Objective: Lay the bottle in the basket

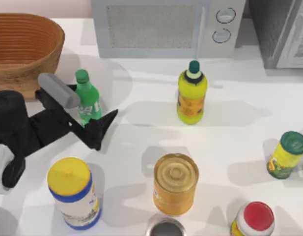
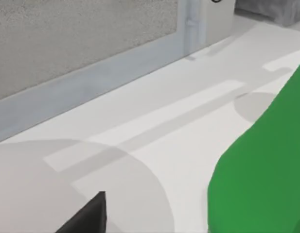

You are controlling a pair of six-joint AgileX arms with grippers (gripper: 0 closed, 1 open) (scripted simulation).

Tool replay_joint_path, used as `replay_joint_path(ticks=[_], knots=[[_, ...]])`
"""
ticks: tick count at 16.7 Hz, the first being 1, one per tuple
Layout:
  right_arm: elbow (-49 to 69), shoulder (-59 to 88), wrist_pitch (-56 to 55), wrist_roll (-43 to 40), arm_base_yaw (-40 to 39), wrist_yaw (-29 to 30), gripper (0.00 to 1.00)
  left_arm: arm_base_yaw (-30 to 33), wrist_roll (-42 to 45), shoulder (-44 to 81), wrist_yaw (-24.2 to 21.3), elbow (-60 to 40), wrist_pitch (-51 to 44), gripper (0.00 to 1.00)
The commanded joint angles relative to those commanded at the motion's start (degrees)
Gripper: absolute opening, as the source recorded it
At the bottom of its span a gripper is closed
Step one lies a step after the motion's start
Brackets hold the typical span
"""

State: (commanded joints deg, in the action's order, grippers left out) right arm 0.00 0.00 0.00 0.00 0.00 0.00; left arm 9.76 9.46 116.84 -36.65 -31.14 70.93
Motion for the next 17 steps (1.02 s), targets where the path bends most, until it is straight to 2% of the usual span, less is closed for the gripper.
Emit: replay_joint_path(ticks=[2,15,17], knots=[[0.00,0.00,0.00,0.00,0.00,0.00,1.00,0.00,0.00,0.00,0.00,0.00,0.00,1.00],[0.00,0.00,0.00,0.00,0.00,0.00,1.00,0.00,0.00,0.00,0.00,0.00,0.00,0.02],[0.00,0.00,0.00,0.00,0.00,0.00,1.00,0.00,0.00,0.00,0.00,0.00,0.00,0.00]])
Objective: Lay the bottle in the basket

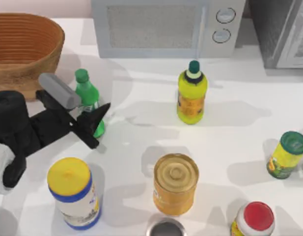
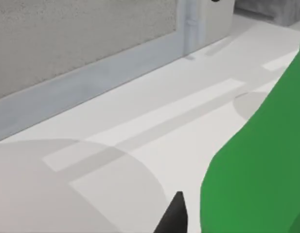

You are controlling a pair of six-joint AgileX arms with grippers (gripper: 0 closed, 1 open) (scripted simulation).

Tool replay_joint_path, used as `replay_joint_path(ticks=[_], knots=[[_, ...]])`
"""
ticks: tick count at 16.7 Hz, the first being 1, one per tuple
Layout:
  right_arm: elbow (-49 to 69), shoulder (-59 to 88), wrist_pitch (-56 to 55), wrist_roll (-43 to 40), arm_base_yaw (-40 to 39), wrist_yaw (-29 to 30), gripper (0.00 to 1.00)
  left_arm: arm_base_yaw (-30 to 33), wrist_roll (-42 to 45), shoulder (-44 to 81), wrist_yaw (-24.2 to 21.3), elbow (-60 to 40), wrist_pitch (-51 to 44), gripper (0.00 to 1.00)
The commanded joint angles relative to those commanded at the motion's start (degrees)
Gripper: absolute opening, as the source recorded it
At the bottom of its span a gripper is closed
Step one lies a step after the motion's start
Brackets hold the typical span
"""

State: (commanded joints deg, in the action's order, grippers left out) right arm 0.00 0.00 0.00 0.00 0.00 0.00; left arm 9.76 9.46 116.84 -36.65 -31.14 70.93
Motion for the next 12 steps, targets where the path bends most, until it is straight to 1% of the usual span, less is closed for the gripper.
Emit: replay_joint_path(ticks=[8,10,12], knots=[[0.00,0.00,0.00,0.00,0.00,0.00,1.00,0.00,0.09,-0.15,-0.01,0.00,-0.13,0.00],[0.00,0.00,0.00,0.00,0.00,0.00,1.00,1.01,0.62,-1.96,0.06,-1.18,-2.02,0.00],[0.00,0.00,0.00,0.00,0.00,0.00,1.00,2.42,1.48,-5.50,0.59,-3.92,-6.43,0.00]])
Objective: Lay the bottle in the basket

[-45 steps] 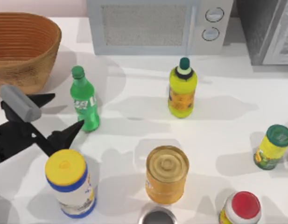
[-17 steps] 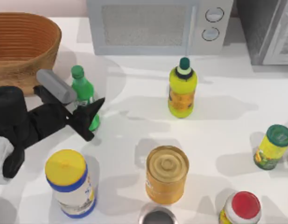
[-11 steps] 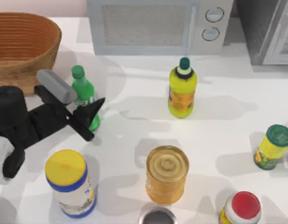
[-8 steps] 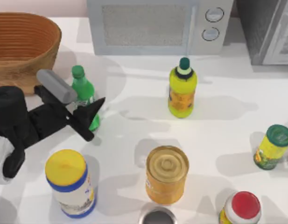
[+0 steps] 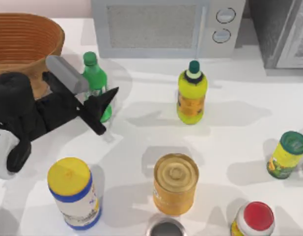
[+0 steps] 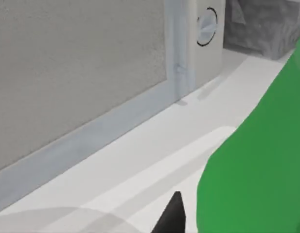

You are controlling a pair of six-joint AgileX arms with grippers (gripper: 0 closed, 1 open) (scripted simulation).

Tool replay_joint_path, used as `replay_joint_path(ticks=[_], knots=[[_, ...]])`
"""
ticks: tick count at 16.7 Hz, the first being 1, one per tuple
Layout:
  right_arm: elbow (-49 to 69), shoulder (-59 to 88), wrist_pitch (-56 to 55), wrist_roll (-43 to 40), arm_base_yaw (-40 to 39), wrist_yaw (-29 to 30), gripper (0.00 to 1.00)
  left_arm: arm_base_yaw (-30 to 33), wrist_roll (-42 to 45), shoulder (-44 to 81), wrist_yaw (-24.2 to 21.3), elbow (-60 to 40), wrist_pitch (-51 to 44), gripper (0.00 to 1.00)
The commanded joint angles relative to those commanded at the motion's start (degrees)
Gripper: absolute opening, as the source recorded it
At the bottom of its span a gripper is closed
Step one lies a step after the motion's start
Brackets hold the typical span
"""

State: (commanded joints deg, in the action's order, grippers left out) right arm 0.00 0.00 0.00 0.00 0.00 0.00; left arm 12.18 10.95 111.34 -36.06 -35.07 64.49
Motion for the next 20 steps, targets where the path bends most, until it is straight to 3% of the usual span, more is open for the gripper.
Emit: replay_joint_path(ticks=[5,12,16,20], knots=[[0.00,0.00,0.00,0.00,0.00,0.00,1.00,-0.55,0.74,-12.26,5.72,-11.13,-20.30,0.00],[0.00,0.00,0.00,0.00,0.00,0.00,1.00,-11.74,-4.93,-25.72,22.61,-25.42,-50.30,0.00],[0.00,0.00,0.00,0.00,0.00,0.00,1.00,-16.94,-8.36,-28.17,29.31,-28.95,-56.71,0.00],[0.00,0.00,0.00,0.00,0.00,0.00,1.00,-17.26,-8.58,-28.25,29.69,-29.15,-56.96,0.00]])
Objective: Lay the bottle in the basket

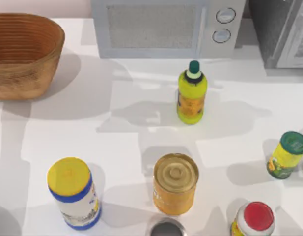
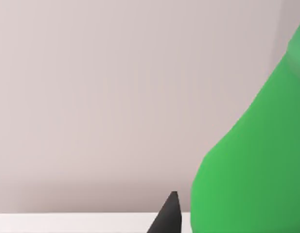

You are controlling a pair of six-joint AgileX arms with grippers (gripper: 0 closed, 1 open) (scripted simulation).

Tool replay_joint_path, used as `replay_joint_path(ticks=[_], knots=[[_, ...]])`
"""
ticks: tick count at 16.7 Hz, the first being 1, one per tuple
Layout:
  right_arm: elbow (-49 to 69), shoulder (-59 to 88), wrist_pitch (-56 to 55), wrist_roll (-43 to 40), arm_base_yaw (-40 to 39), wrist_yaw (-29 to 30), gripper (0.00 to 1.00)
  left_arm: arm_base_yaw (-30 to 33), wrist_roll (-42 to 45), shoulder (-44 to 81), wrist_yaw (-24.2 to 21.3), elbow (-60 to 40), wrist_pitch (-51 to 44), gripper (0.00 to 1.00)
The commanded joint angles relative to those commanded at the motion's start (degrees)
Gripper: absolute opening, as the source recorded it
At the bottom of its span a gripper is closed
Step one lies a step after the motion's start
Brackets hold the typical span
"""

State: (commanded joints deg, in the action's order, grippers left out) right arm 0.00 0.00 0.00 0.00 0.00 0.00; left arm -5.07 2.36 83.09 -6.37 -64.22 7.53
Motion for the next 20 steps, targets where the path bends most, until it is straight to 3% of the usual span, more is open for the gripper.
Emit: replay_joint_path(ticks=[9,13,20], knots=[[0.00,0.00,0.00,0.00,0.00,0.00,1.00,0.77,-0.10,11.69,0.57,-1.54,10.09,0.00],[0.00,0.00,0.00,0.00,0.00,0.00,1.00,0.80,-0.12,12.07,0.59,-1.62,10.47,0.00],[0.00,0.00,0.00,0.00,0.00,0.00,1.00,0.80,-0.12,12.07,0.59,-1.62,10.47,0.53]])
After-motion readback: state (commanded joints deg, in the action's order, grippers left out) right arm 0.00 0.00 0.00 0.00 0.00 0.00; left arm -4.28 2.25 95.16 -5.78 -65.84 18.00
